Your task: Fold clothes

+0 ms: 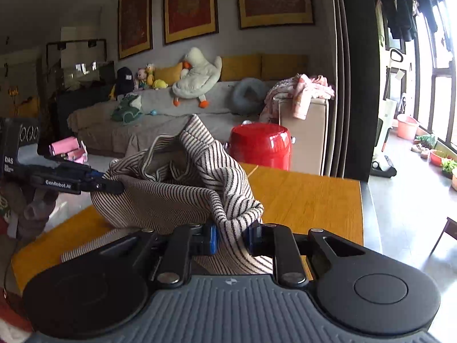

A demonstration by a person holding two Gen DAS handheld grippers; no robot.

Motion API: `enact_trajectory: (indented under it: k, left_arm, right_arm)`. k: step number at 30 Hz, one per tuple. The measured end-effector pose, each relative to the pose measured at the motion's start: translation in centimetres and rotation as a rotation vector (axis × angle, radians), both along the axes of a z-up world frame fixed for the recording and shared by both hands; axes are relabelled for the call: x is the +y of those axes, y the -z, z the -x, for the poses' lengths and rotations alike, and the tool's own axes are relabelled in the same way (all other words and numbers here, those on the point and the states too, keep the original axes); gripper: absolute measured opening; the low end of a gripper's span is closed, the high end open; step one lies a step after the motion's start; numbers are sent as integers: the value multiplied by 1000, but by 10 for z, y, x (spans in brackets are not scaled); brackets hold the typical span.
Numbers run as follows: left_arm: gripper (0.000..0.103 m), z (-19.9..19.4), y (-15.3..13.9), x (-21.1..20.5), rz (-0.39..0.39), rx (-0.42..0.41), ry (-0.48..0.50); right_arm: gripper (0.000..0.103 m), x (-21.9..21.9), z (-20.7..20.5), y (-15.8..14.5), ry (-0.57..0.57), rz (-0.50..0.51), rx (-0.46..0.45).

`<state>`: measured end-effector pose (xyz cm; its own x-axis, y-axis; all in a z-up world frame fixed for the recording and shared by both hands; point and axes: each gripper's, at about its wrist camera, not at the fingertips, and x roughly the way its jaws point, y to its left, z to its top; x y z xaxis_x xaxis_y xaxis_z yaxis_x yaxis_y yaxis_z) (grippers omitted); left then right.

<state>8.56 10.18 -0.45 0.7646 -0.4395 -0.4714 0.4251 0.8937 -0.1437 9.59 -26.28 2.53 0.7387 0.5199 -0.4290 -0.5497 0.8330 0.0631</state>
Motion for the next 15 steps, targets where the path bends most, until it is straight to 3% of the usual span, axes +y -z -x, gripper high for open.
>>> enact_trajectory:
  k: [7,12,15]
  left_arm:
    - [47,30,31,10,-18,108,23]
    - [60,32,34,27,8,165,19]
    - [63,36,27,38,62,180,8]
  right_arm:
    - [24,-11,50,42,40,58,97]
    - [32,-42,58,37,98,-20,150]
    - [41,-61,63,34,133,-67,181]
